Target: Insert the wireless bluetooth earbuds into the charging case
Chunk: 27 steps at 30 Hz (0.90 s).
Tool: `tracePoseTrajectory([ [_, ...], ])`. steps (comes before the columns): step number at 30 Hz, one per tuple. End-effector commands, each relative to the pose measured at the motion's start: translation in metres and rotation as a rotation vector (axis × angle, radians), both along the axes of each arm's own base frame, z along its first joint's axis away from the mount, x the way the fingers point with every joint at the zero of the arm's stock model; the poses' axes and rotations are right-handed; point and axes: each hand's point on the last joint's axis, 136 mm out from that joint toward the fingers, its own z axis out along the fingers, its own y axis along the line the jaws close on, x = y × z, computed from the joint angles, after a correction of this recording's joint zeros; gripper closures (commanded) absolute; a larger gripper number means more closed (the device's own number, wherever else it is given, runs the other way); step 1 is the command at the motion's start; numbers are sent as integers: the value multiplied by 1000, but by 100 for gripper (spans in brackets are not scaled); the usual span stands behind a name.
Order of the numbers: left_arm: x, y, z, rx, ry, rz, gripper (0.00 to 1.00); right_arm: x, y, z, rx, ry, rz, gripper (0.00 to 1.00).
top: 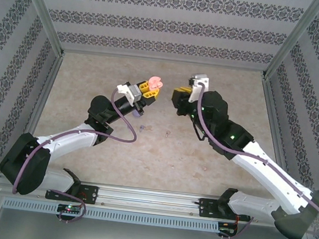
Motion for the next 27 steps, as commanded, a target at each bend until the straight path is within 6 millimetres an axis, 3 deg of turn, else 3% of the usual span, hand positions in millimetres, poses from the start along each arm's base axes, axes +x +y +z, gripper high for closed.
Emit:
tracePoseTrajectory([
  [1,0,3,5,-60,-7,17,100,6,-54,-29,51,87,-208,71],
  [6,2,2,6,-67,-3,14,100,8,-89,-64,103,164,-290,67],
  [14,1,2,5,-63,-4,15,100,20,-100,-88,87,261,-336,66],
  [18,0,1,6,-60,1,11,100,16,-124,-114,71,387,-451,53],
  [22,1,2,3,-63,14,8,100,-6,-162,-156,78,562,-630,38],
  [27,3,0,-4,-76,29,0,100,-54,-199,-206,102,751,-819,28],
])
